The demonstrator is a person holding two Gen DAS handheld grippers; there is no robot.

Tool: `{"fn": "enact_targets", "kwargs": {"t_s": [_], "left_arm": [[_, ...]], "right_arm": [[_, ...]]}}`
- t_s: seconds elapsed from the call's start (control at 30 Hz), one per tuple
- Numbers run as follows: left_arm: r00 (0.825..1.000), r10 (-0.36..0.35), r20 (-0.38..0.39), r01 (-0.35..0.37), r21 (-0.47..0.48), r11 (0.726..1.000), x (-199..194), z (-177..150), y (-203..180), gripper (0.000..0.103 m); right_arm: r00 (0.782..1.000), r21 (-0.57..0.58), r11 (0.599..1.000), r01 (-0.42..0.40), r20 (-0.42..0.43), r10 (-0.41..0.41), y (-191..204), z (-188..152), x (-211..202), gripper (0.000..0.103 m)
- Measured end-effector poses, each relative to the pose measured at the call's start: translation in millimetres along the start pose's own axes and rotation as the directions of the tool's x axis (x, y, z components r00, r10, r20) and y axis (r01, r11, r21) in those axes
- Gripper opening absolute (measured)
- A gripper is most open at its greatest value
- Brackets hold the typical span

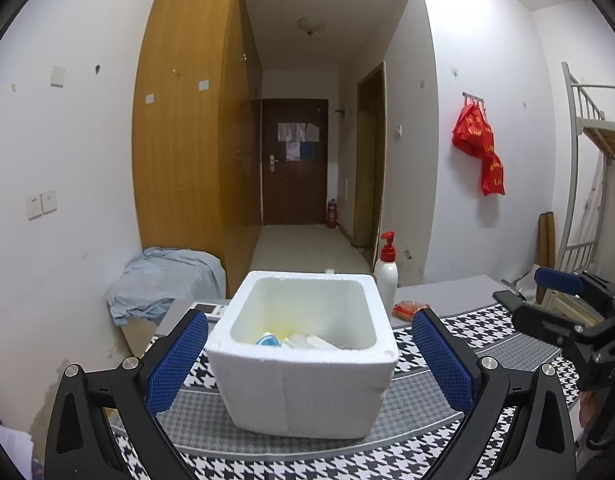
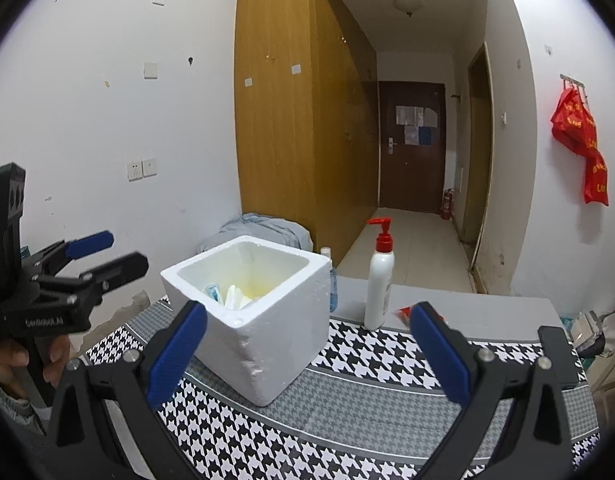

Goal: Organize soft objects

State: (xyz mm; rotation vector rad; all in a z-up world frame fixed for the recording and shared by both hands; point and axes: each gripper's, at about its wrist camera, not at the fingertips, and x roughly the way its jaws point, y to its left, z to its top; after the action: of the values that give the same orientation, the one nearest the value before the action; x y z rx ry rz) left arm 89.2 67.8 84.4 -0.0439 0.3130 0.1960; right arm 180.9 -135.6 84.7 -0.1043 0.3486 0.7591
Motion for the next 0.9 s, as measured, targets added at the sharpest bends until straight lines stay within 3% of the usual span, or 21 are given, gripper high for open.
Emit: {"fn": "enact_targets", "kwargs": {"t_s": [0.47, 0.9], "left_arm": [[0.998, 0.043, 0.041, -0.043, -0.014, 0.999, -40, -24, -7, 0.102], [0.995, 0.031, 0.094, -0.029, -0.023, 0.999, -71, -54, -21, 0.102]], "right_arm": [[0.999, -0.010, 1.000, -0.014, 0.049, 0.015, 17, -14, -32, 0.102], [0.996, -0.021, 1.000, -0.010, 0.094, 0.012, 27, -43, -57, 0.102]]}}
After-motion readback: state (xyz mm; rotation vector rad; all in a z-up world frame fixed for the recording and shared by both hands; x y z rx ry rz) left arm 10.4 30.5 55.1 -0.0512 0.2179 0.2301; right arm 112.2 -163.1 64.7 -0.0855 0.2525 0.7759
